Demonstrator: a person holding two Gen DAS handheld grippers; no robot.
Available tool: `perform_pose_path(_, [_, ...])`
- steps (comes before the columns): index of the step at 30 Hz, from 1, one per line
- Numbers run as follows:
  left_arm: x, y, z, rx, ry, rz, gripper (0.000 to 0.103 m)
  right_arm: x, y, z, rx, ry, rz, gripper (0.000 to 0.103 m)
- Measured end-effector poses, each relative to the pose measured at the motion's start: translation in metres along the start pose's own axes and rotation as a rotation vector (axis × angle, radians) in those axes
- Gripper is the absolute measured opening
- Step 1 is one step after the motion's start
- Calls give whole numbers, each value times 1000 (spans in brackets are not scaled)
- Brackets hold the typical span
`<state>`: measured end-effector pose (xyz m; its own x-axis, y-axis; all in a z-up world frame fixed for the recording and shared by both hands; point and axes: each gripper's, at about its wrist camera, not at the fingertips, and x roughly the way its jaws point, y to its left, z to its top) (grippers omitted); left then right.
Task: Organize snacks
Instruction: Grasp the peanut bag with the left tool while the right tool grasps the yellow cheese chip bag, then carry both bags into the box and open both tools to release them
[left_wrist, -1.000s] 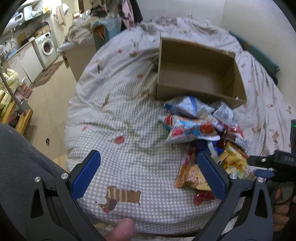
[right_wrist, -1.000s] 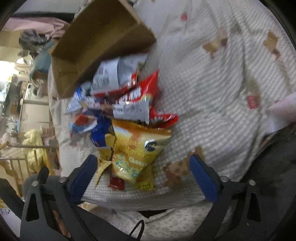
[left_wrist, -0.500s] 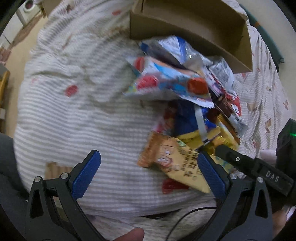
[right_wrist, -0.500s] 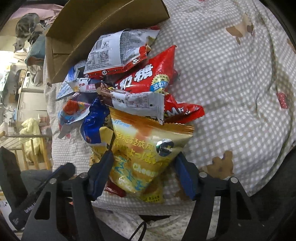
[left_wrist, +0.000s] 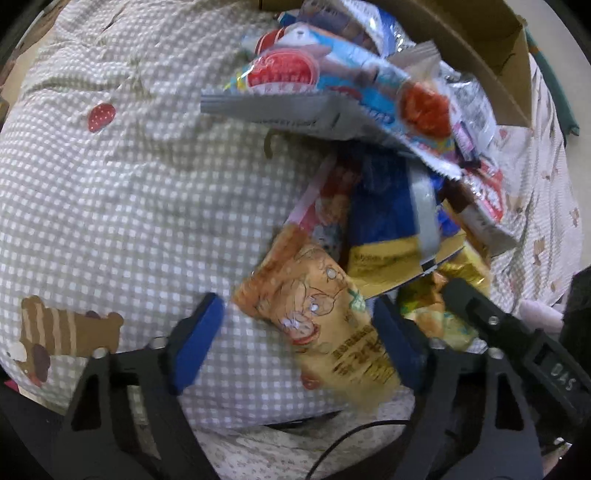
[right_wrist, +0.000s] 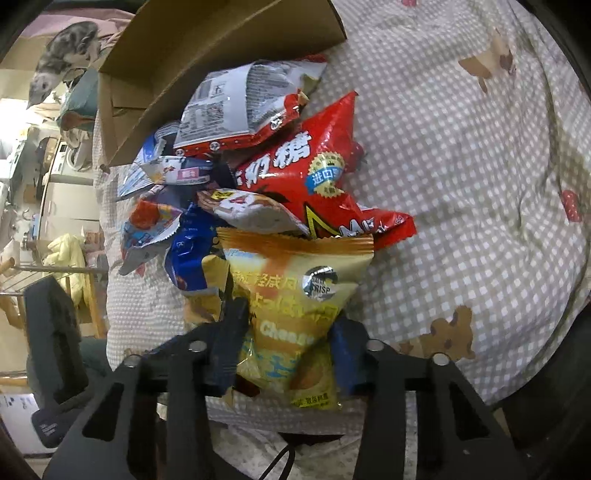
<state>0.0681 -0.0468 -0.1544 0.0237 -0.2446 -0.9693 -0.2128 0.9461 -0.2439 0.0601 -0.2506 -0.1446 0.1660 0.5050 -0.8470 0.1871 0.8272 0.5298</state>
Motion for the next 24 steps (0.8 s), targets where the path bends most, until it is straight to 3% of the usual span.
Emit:
perform_pose_path(1, [2, -1, 0, 0, 2, -5, 54, 0, 3, -1, -2, -7, 3, 37])
perform_pose_path(3, [2, -1, 0, -20, -3, -16, 42, -5, 6, -2, -17, -21, -3, 36])
perform_pose_path(7, [-4, 5, -1, -25, -16, -15, 31, -17, 5, -6, -24, -47, 26, 35])
perform_pose_path(18, [-57, 2, -1, 42, -129, 32, 30, -52, 6, -19, -76, -130, 108, 35])
perform_pose_path(24, [-105, 2, 8, 43, -262, 69, 30, -89, 21, -11, -150, -244, 125, 35])
